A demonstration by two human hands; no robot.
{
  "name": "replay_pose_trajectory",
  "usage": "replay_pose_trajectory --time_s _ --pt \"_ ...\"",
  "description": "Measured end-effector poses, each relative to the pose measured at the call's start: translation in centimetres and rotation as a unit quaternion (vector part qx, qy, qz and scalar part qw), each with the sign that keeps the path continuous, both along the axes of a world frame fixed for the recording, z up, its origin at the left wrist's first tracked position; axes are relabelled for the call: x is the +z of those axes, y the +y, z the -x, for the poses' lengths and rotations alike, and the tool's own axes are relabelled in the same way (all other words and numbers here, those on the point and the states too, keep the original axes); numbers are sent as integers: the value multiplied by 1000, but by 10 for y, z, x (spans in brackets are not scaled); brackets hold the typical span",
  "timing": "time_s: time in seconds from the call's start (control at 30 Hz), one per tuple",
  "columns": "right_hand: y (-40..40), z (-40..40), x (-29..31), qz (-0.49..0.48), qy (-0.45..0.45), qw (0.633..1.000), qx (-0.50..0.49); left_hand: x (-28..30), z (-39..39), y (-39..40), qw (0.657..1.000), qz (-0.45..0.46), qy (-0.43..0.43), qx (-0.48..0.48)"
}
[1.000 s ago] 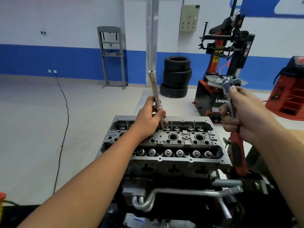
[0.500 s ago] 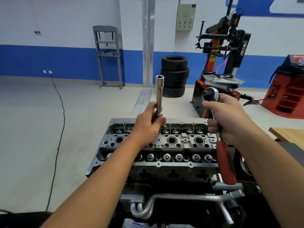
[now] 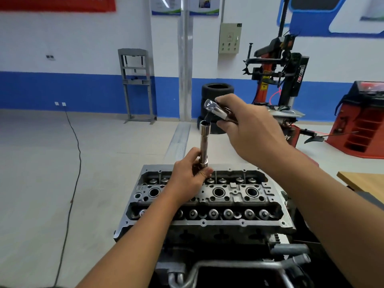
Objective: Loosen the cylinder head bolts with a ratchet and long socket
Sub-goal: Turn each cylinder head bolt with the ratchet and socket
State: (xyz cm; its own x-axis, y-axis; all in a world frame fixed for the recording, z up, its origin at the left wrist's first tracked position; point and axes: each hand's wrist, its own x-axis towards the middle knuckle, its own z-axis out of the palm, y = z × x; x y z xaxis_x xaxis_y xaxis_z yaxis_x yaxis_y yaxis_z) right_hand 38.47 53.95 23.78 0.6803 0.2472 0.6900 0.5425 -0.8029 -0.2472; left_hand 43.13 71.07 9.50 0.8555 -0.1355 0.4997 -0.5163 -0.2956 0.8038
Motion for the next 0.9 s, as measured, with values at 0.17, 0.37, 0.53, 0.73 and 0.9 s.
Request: replay_pose_trajectory --time_s 0.17,0.37,0.53,0.73,0.9 --pt "-1 6 17 152 -31 987 -44 1 2 -2 1000 -13 -5 10" --pt "8 13 43 308 -78 942 -110 -2 4 -5 1000 -14 -11 12" --pt "12 20 57 309 2 948 -83 -2 7 -8 998 -42 -31 31" --pt "26 30 63 280 83 956 -38 62 18 -34 992 117 -25 42" --pt "41 39 63 277 104 953 -63 93 17 -57 965 253 -9 63"
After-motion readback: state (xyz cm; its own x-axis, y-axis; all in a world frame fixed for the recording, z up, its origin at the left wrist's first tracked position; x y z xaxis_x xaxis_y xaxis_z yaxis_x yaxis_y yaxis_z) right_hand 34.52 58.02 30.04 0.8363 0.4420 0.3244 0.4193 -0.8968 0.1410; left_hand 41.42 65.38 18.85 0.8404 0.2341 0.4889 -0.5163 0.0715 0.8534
